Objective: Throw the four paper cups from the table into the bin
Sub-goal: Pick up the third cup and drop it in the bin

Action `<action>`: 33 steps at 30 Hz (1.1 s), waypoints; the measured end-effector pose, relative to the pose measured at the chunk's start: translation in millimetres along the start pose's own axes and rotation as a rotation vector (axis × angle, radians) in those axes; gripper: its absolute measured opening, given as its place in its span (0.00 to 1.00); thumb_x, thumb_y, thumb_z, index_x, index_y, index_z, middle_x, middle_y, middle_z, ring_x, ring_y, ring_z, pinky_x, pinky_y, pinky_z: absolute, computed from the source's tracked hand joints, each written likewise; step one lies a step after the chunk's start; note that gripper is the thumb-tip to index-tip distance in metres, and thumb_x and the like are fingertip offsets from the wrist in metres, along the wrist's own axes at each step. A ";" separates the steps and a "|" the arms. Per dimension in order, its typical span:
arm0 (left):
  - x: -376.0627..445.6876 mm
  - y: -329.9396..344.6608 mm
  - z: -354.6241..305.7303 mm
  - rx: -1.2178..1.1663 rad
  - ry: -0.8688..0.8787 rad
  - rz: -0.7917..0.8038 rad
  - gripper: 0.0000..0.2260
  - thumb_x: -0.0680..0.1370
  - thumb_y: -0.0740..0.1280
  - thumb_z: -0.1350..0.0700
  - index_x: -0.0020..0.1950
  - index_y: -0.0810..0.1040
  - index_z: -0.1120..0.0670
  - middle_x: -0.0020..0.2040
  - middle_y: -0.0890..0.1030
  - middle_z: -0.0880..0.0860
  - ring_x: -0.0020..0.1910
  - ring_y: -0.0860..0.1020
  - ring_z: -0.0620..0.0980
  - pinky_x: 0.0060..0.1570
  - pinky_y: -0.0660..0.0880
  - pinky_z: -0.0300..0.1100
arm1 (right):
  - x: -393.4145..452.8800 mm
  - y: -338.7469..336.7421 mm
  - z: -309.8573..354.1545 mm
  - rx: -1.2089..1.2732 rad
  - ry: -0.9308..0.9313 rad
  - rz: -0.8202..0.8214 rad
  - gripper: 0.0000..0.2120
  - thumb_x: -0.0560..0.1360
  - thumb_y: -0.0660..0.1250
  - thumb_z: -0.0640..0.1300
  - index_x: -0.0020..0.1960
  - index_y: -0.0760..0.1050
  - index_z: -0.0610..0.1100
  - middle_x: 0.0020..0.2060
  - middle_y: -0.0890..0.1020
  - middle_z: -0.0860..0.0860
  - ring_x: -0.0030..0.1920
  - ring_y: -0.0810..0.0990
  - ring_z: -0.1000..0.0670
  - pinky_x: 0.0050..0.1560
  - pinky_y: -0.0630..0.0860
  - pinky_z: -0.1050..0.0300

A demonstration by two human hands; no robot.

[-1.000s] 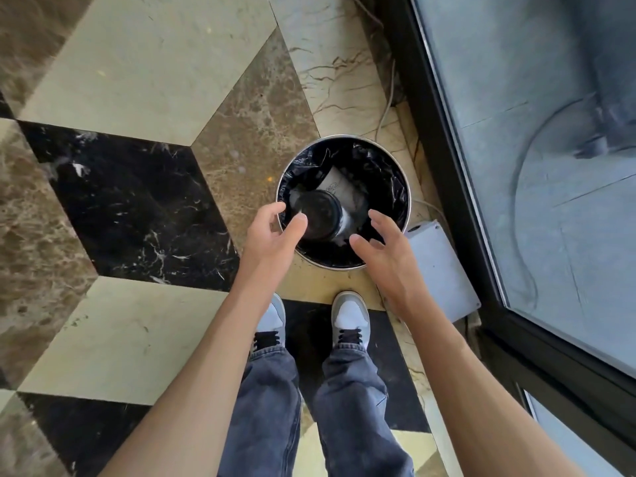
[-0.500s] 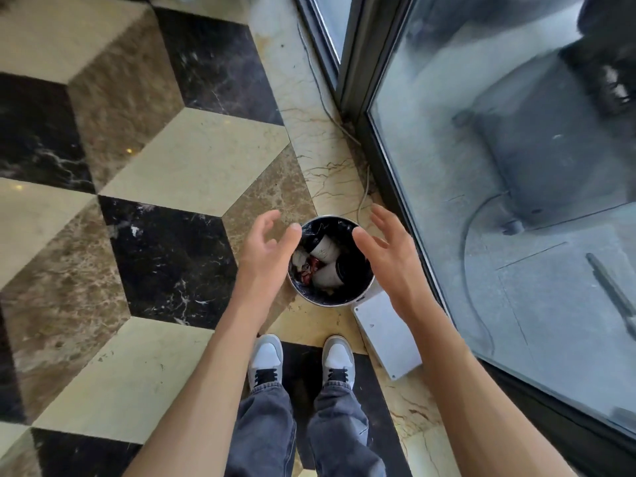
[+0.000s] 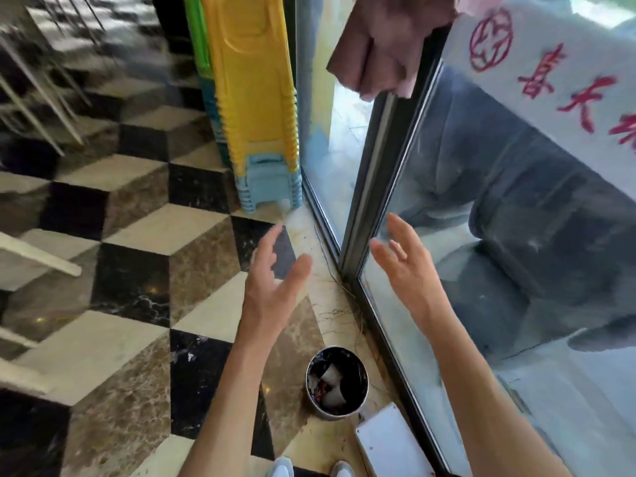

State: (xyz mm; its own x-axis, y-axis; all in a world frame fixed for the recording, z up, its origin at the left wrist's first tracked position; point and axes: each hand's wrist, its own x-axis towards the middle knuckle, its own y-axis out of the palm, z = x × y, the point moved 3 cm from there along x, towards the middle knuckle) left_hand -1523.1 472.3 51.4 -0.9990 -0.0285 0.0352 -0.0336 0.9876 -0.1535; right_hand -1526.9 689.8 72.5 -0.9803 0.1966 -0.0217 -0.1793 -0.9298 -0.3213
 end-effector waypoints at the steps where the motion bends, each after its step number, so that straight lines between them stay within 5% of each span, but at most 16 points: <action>1: -0.1 -8.3 -22.1 -0.012 0.037 -0.006 0.25 0.72 0.66 0.32 0.68 0.62 0.23 0.71 0.66 0.33 0.71 0.65 0.43 0.65 0.66 0.47 | -2.8 -3.3 25.7 -0.020 -0.040 -0.004 0.30 0.78 0.66 0.55 0.77 0.61 0.54 0.76 0.66 0.54 0.74 0.66 0.48 0.74 0.65 0.45; 7: -1.0 -63.3 -131.0 0.046 0.244 -0.073 0.27 0.71 0.65 0.30 0.67 0.59 0.20 0.74 0.63 0.40 0.72 0.63 0.40 0.62 0.63 0.37 | -22.3 -10.1 144.6 -0.032 -0.254 -0.026 0.36 0.74 0.65 0.63 0.78 0.58 0.55 0.75 0.63 0.61 0.75 0.62 0.56 0.75 0.62 0.46; 13: -10.5 -111.9 -184.2 0.080 0.342 -0.145 0.33 0.70 0.64 0.33 0.74 0.60 0.32 0.66 0.64 0.33 0.56 0.64 0.15 0.47 0.64 0.16 | -33.0 8.6 203.4 0.009 -0.336 0.008 0.35 0.75 0.64 0.64 0.78 0.57 0.57 0.76 0.62 0.61 0.76 0.61 0.55 0.75 0.62 0.45; 15: -15.5 -129.5 -189.3 0.108 0.334 -0.189 0.34 0.70 0.64 0.31 0.75 0.60 0.31 0.69 0.63 0.35 0.58 0.63 0.18 0.48 0.63 0.20 | -35.9 20.1 216.5 0.027 -0.369 0.045 0.36 0.74 0.64 0.64 0.78 0.58 0.56 0.74 0.63 0.65 0.75 0.62 0.57 0.75 0.63 0.47; 18: -30.2 -154.1 -189.4 0.118 0.300 -0.262 0.34 0.71 0.64 0.30 0.75 0.59 0.29 0.72 0.61 0.36 0.65 0.63 0.26 0.53 0.61 0.27 | -41.6 39.1 232.8 0.046 -0.427 0.117 0.34 0.73 0.64 0.63 0.76 0.59 0.58 0.61 0.66 0.81 0.64 0.66 0.74 0.67 0.66 0.62; 20: -46.8 -169.1 -187.0 0.140 0.283 -0.336 0.34 0.71 0.65 0.30 0.75 0.59 0.29 0.73 0.61 0.35 0.70 0.63 0.36 0.57 0.62 0.32 | -47.5 54.2 240.0 0.065 -0.451 0.181 0.34 0.72 0.63 0.63 0.76 0.59 0.58 0.63 0.66 0.77 0.64 0.67 0.73 0.66 0.66 0.62; 23: -81.6 -193.9 -182.2 0.167 0.241 -0.469 0.32 0.71 0.64 0.29 0.73 0.59 0.26 0.73 0.61 0.35 0.72 0.63 0.39 0.57 0.63 0.32 | -62.8 81.6 247.5 0.076 -0.476 0.316 0.36 0.74 0.63 0.63 0.78 0.58 0.56 0.74 0.64 0.60 0.74 0.64 0.55 0.72 0.65 0.50; 29: -178.9 -254.9 -165.8 0.171 0.148 -0.742 0.34 0.68 0.66 0.26 0.72 0.59 0.24 0.78 0.61 0.40 0.76 0.62 0.45 0.68 0.65 0.50 | -122.5 155.9 263.3 0.109 -0.544 0.585 0.36 0.74 0.63 0.64 0.78 0.56 0.58 0.77 0.61 0.59 0.77 0.60 0.54 0.75 0.63 0.44; 33: -271.8 -296.9 -162.3 0.183 0.118 -0.964 0.31 0.67 0.66 0.26 0.68 0.60 0.21 0.75 0.61 0.36 0.74 0.63 0.42 0.68 0.64 0.47 | -192.2 212.3 282.0 0.103 -0.613 0.757 0.34 0.75 0.62 0.65 0.77 0.56 0.61 0.77 0.61 0.59 0.75 0.61 0.57 0.74 0.64 0.49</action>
State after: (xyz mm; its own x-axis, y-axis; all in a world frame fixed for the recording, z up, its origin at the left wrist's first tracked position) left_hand -1236.6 211.9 247.7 -0.5320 -0.7830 0.3222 -0.8457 0.5099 -0.1574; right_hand -1400.1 366.9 275.4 -0.7070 -0.6321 0.3172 0.5373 -0.7717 -0.3403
